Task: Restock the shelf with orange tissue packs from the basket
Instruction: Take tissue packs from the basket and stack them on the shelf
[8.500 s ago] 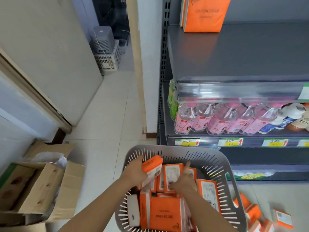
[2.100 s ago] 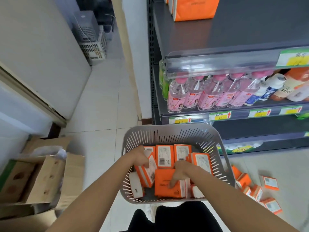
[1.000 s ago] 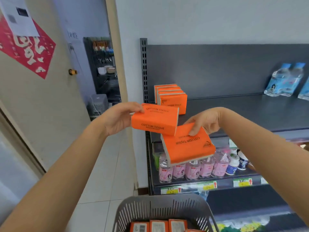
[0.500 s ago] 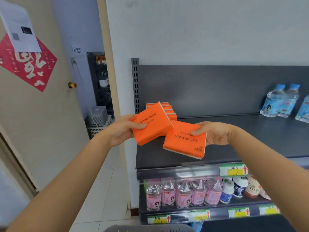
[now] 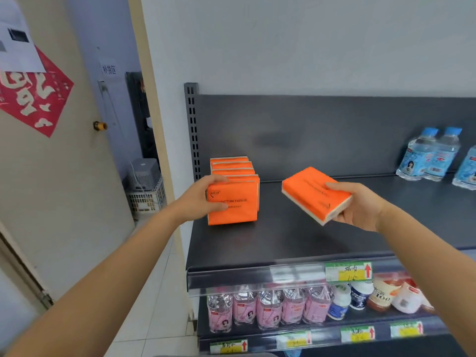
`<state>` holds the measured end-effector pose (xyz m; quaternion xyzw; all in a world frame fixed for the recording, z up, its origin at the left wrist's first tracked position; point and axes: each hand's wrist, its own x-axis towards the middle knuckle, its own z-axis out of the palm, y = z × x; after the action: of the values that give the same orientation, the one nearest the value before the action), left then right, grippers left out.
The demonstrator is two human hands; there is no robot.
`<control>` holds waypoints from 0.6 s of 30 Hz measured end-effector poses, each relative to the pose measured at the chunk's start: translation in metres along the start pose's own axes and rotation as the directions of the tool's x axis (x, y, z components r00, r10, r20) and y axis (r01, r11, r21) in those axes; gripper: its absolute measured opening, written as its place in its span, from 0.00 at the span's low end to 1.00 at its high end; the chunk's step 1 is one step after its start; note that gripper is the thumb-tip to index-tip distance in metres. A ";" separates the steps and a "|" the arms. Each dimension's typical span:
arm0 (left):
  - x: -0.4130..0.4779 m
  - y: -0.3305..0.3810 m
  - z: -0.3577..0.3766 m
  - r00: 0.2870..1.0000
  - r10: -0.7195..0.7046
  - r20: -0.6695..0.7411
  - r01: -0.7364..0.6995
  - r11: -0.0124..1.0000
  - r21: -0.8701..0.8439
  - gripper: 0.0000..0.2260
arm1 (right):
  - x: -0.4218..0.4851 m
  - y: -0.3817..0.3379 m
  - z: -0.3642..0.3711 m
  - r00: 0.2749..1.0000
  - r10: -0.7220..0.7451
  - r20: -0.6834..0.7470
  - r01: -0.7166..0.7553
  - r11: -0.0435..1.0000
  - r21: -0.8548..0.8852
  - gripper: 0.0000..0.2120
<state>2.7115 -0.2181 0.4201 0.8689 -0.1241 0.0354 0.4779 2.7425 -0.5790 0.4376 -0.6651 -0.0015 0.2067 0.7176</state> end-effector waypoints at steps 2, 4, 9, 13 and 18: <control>0.002 -0.007 0.004 0.996 0.086 -0.029 -0.078 0.977 0.199 0.26 | 0.004 0.003 0.006 0.999 -0.038 -0.033 0.043 0.987 0.152 0.18; 0.001 -0.012 0.008 0.984 0.152 -0.092 -0.117 0.943 0.311 0.26 | 0.008 0.006 0.015 0.998 -0.062 -0.028 0.067 0.965 0.252 0.15; -0.004 -0.017 0.014 0.930 0.242 -0.277 -0.119 0.911 0.396 0.31 | 0.012 0.011 0.045 0.965 -0.214 0.149 0.149 0.922 0.357 0.24; -0.011 -0.013 0.018 0.902 0.294 -0.316 -0.120 0.874 0.470 0.30 | 0.011 0.016 0.083 0.930 -0.288 0.227 0.208 0.925 0.318 0.34; -0.027 0.019 0.024 0.896 0.287 -0.339 -0.322 0.946 -0.049 0.13 | 0.008 0.033 0.127 0.874 -0.334 0.352 0.196 0.907 0.372 0.28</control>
<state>2.6792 -0.2429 0.4183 0.7946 -0.1792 0.2470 0.5249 2.7046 -0.4547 0.4188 -0.4731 -0.2094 0.2366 0.8224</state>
